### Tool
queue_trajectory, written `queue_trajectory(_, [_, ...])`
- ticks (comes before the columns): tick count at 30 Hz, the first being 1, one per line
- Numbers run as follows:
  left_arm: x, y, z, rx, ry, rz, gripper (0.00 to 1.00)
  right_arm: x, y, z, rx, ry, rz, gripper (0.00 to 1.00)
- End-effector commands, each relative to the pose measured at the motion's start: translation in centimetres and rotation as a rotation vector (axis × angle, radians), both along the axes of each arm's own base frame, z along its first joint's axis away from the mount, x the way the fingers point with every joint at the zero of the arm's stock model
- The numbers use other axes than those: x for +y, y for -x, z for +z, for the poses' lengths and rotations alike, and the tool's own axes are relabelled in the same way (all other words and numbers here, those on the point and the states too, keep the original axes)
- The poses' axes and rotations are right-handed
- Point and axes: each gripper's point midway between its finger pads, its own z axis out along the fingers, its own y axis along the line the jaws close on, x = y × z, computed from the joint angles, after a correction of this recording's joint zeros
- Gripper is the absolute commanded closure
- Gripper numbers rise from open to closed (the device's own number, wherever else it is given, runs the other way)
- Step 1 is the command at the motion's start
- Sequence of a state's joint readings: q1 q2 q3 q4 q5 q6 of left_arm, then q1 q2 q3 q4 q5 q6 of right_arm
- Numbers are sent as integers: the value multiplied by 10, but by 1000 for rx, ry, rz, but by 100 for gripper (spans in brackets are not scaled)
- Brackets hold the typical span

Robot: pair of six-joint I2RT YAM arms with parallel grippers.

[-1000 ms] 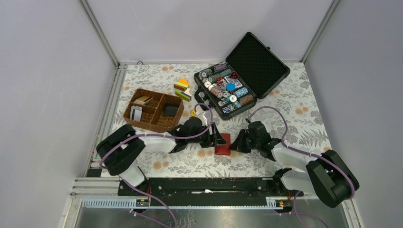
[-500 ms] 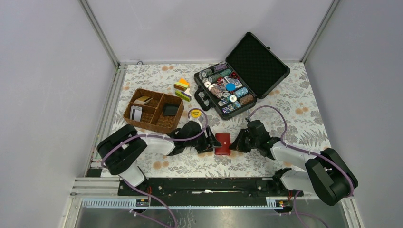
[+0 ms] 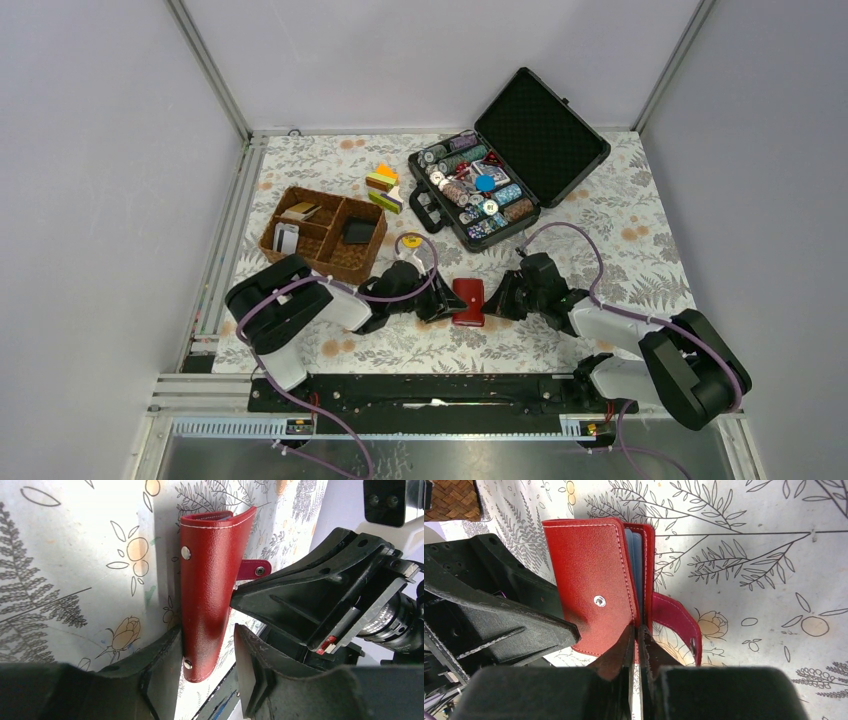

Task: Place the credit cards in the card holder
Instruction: Close the card holder at the center of the board.

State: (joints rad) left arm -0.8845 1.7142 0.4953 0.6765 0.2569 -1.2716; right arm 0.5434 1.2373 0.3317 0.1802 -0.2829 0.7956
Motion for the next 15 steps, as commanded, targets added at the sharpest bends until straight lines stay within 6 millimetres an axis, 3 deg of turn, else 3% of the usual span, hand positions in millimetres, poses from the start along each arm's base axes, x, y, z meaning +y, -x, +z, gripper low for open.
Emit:
queue_trajectory(1, [-22,-7,45,-135,159,-32,58,-9,11,-16,30,45,2,100])
queue_trajectory(4, [-24,-8,43,-148,153,-42,65,-4,9,-8,2,14,18,100])
queue_trajectory(7, [-27,-8,43,-155,158,-57,87,-1,7,3,-27,-12,32,100])
queue_trajectory(9, [-28,-8,45,-168,161,-67,99,1,3,15,-57,-15,41,92])
queue_trajectory(11, [-26,-8,51,-192,159,-71,100,-2,-1,28,-77,7,40,75])
queue_trajectory(15, [-16,-8,76,-311,158,-78,100,-10,-12,61,-171,53,51,32])
